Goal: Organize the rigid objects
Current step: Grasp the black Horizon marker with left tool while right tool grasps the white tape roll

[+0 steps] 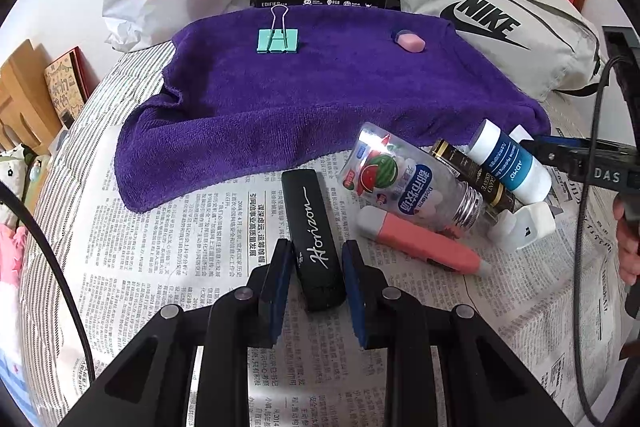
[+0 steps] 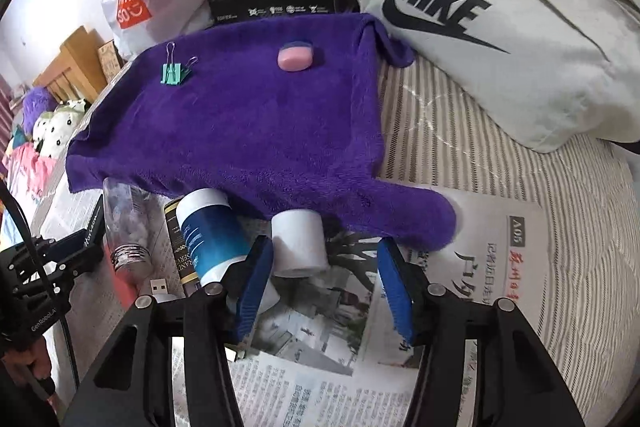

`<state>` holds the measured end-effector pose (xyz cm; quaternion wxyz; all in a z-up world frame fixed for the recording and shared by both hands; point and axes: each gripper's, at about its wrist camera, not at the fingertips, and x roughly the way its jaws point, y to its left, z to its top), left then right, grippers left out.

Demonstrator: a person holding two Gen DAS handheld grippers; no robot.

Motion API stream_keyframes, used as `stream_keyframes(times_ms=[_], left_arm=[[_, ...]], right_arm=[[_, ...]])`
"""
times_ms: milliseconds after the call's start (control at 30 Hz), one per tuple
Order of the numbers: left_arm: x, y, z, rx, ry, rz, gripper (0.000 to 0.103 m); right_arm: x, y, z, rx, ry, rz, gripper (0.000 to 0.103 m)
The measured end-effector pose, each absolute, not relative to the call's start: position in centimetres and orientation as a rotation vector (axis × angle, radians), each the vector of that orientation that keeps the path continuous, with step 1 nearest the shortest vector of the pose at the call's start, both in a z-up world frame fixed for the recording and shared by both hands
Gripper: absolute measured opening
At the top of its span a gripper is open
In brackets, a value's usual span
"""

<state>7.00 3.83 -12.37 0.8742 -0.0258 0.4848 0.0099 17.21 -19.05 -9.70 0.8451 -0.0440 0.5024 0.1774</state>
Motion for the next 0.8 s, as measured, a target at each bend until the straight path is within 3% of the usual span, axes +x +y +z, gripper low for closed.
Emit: stream_keyframes(times_ms=[367, 433, 800], left_arm=[[7.0, 4.1, -12.3, -0.073, 1.005, 0.006, 0.025], [6.9, 4.2, -12.3, -0.081, 1.004, -0.001, 0.025], [6.7, 5.5, -11.9, -0.146, 1.020, -0.023, 0.025]], right_arm=[[18.4, -18.0, -10.8, -0.148, 1.060, 0.376, 0.039], [18.4, -18.0, -10.9, -0.149, 1.051, 0.380, 0.030], [15.7, -20.0, -8.6, -0.108, 1.041, 0.426, 0.030]])
